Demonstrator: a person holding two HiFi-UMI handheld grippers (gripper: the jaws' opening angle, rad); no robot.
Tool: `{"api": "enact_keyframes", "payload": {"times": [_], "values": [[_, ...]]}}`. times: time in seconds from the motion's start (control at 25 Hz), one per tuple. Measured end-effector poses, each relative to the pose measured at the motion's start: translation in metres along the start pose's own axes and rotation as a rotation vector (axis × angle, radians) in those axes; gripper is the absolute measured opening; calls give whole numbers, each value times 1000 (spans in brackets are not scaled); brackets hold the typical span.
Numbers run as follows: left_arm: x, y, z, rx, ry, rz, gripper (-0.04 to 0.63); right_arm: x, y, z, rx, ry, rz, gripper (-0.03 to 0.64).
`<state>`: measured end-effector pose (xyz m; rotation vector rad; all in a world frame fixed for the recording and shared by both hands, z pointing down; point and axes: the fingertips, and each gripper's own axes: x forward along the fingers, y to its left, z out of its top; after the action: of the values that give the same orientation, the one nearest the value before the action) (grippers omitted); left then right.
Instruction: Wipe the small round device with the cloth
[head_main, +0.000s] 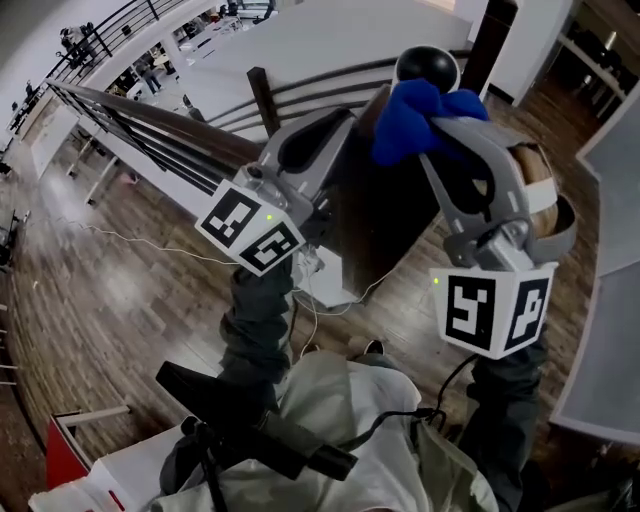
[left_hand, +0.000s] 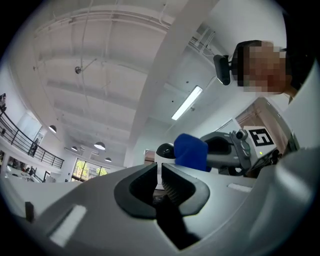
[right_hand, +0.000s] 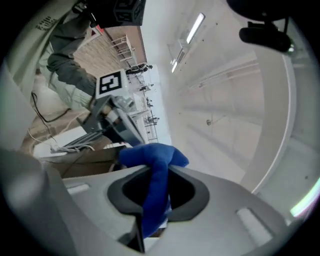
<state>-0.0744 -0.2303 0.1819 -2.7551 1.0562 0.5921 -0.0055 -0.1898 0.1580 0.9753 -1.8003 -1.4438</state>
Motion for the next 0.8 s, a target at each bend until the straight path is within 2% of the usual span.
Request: {"api": "enact_keyframes", "payload": {"times": [0.08, 0.16, 0.32, 0.44, 0.68, 0.8], "values": [[-8, 5, 12, -8, -14, 12, 18, 4, -43, 15, -42, 23, -127, 73], [-13, 7, 10, -14, -14, 17, 18, 14, -64, 15, -70, 87, -178, 72], [-22, 7, 5, -8, -7, 15, 18, 43, -51, 7, -77, 214, -142, 72], [-29, 11, 14, 3, -9, 14, 18, 51, -35, 14, -103, 257, -145, 72], [-27, 9, 15, 1, -6, -4, 18, 65, 30, 7, -156, 339, 41, 73], [-26, 9, 16, -9, 0, -22, 18, 66, 39, 14, -171, 335, 63, 73]]}}
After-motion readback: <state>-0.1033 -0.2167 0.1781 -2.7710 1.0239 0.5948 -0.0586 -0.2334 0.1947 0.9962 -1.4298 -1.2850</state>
